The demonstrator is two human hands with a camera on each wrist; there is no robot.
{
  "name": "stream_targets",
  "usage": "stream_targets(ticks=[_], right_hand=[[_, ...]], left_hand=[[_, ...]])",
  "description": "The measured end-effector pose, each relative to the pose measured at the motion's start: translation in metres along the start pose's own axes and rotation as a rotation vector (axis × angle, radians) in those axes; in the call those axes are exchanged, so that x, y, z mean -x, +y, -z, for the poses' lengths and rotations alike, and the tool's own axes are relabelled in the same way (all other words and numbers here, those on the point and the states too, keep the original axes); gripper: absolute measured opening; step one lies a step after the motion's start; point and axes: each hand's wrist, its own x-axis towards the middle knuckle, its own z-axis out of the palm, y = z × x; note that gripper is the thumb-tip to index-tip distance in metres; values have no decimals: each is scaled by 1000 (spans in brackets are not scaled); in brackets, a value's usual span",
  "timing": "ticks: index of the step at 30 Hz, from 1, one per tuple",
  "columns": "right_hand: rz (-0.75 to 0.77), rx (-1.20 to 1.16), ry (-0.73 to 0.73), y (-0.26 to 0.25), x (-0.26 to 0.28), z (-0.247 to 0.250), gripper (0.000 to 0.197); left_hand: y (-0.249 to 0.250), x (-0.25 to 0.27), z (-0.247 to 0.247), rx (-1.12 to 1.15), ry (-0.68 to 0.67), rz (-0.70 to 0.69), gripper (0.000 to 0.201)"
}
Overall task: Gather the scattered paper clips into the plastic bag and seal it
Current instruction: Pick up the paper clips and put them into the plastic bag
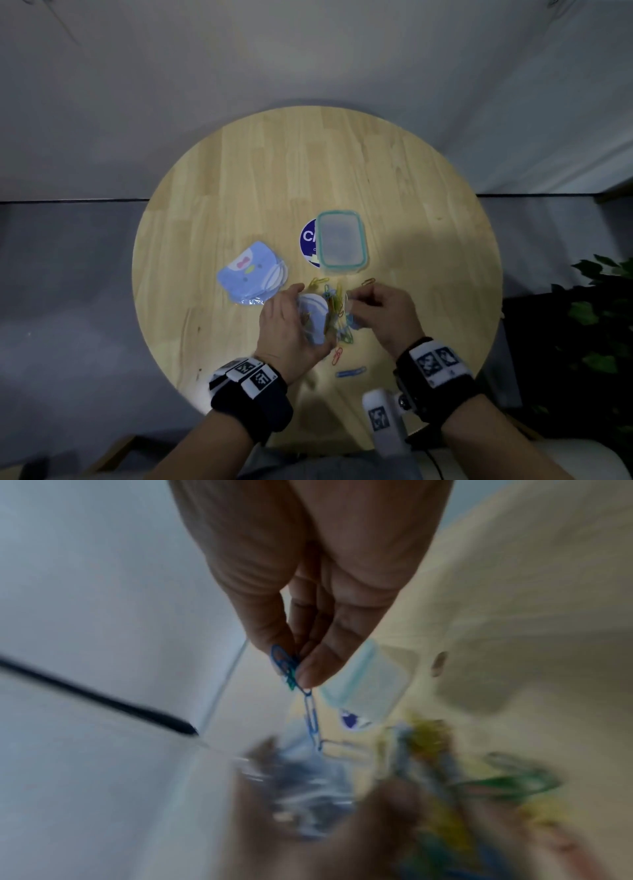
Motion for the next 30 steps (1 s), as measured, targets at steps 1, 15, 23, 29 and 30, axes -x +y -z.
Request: stream_targets(ticks=[1, 15, 23, 29, 30], right_hand=[[-27, -151, -55, -13, 6, -1, 12], [-19, -452, -90, -49, 13, -14, 16], [385, 474, 72, -42, 29, -23, 9], [442, 435, 60, -41, 24, -23, 6], [425, 358, 115, -38, 19, -21, 8]], left_hand=[[-1, -4, -1, 30, -51, 2, 70], [38, -2, 4, 69, 116, -123, 94], [38, -6, 7, 56, 149, -151, 91], [39, -10, 15, 75, 198, -172, 83], [38, -10, 16, 85, 199, -156, 82]])
